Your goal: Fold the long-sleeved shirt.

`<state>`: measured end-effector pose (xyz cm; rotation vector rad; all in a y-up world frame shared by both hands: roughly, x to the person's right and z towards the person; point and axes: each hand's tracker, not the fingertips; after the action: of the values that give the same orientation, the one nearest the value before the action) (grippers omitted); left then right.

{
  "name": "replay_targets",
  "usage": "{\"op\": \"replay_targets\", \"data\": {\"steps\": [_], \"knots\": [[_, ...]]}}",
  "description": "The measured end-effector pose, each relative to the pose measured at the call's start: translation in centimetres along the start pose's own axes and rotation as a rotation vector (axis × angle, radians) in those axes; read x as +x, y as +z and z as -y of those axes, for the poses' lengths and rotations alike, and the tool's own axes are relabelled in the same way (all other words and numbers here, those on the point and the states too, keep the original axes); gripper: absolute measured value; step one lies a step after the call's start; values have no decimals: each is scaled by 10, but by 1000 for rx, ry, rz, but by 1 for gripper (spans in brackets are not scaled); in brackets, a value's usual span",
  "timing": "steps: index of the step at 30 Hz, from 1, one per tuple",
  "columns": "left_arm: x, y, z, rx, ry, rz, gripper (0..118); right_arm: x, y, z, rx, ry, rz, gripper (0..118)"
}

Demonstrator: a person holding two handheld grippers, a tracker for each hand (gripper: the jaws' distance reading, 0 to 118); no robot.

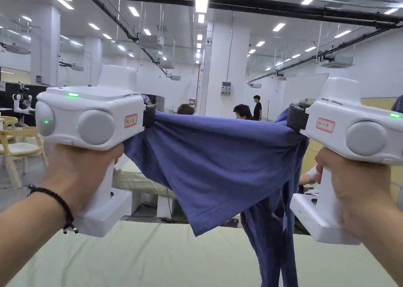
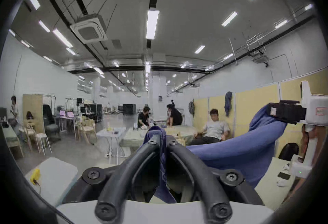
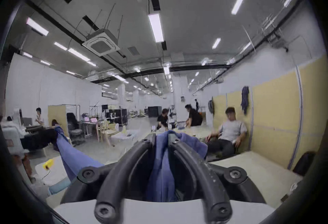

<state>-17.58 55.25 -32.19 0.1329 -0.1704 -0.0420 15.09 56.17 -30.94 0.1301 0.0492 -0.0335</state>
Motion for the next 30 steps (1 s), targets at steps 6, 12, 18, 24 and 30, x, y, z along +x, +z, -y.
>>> {"op": "replay_targets", "data": {"steps": [6, 12, 18, 24, 30], "knots": [[11, -49, -5, -8, -75, -52, 2, 0, -45, -4, -24, 48, 66, 16], [12, -120, -6, 11, -89, -97, 2, 18, -112, 4, -21, 63, 121, 16], [13, -193, -22, 23, -146, -131, 2, 18, -186, -19, 10, 86, 142, 16], [3, -272, -37, 55, -158, -177, 2, 14, -258, -46, 70, 94, 154, 16], [-10, -333, -10, 39, -182, -187, 2, 14, -320, -19, 64, 103, 154, 16]]}}
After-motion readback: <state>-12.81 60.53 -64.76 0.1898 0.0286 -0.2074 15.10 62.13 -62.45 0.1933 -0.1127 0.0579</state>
